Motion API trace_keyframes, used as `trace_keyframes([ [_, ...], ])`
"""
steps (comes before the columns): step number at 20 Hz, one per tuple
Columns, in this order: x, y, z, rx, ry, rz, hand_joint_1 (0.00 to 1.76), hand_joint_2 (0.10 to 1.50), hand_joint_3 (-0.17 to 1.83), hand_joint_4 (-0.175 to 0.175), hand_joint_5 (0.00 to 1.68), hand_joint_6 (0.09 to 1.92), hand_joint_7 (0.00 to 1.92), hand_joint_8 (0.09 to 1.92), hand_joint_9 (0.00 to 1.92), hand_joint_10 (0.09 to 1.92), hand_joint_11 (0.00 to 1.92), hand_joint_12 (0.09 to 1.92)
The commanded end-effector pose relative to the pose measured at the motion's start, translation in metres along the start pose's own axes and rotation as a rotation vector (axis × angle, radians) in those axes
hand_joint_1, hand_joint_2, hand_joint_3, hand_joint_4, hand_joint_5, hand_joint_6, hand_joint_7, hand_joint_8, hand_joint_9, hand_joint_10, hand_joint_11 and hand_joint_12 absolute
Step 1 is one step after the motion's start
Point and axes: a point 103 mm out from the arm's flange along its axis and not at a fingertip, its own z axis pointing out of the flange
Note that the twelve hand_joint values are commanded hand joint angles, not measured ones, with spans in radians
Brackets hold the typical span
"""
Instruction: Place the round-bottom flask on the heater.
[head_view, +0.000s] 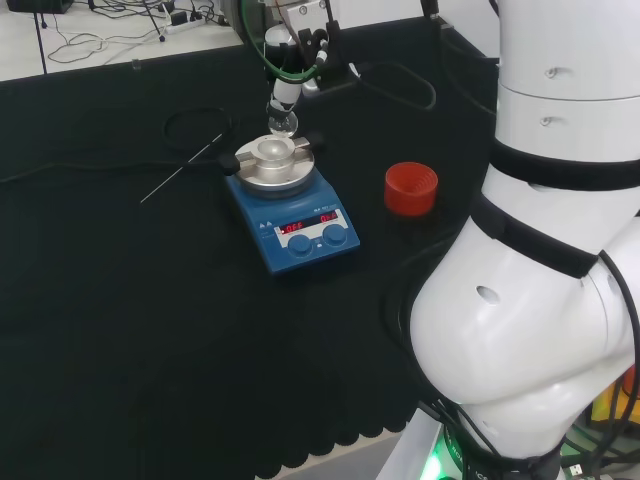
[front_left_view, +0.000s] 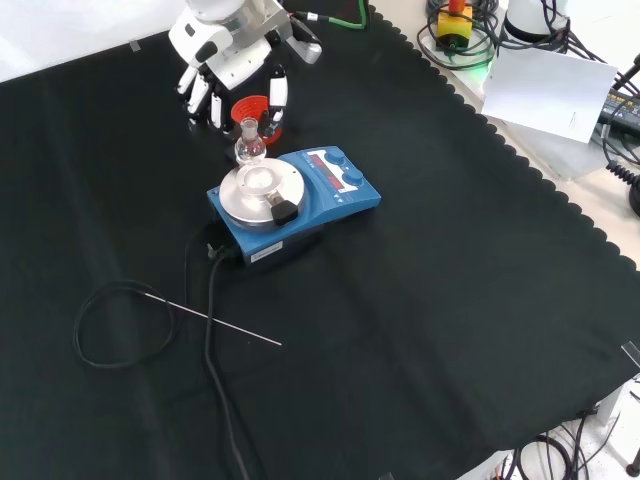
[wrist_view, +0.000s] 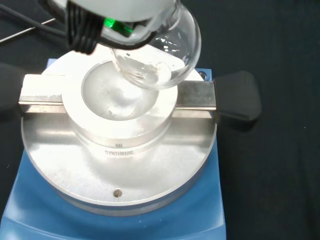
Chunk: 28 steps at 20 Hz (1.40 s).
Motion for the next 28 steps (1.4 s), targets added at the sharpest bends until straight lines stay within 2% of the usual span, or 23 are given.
trace_keyframes([
  [1,0.004,0.004,0.002,0.016,-0.005,-0.008,1.09,0.69,0.70,0.175,1.16,0.90,0.46,0.71,0.72,0.61,0.41,1.32],
  [5,0.007,0.007,0.007,0.008,-0.003,-0.010,1.09,0.69,0.70,0.175,1.16,0.90,0.46,0.71,0.72,0.61,0.41,1.32],
  [17,0.020,0.019,0.018,0.042,-0.019,-0.025,1.09,0.69,0.70,0.175,1.16,0.90,0.46,0.71,0.73,0.60,0.42,1.32],
  [19,0.021,0.020,0.020,0.043,-0.065,-0.026,1.09,0.69,0.70,0.175,1.16,0.90,0.46,0.71,0.73,0.60,0.42,1.32],
  [22,0.022,0.022,0.022,0.049,-0.078,-0.020,1.09,0.69,0.70,0.175,1.16,0.90,0.46,0.71,0.73,0.60,0.42,1.32],
  [26,0.022,0.023,0.023,0.052,-0.071,-0.014,1.09,0.68,0.70,0.175,1.16,0.90,0.46,0.72,0.73,0.60,0.42,1.32],
  [28,0.020,0.023,0.023,0.058,-0.048,-0.016,1.09,0.68,0.70,0.175,1.16,0.90,0.46,0.72,0.73,0.60,0.42,1.32],
])
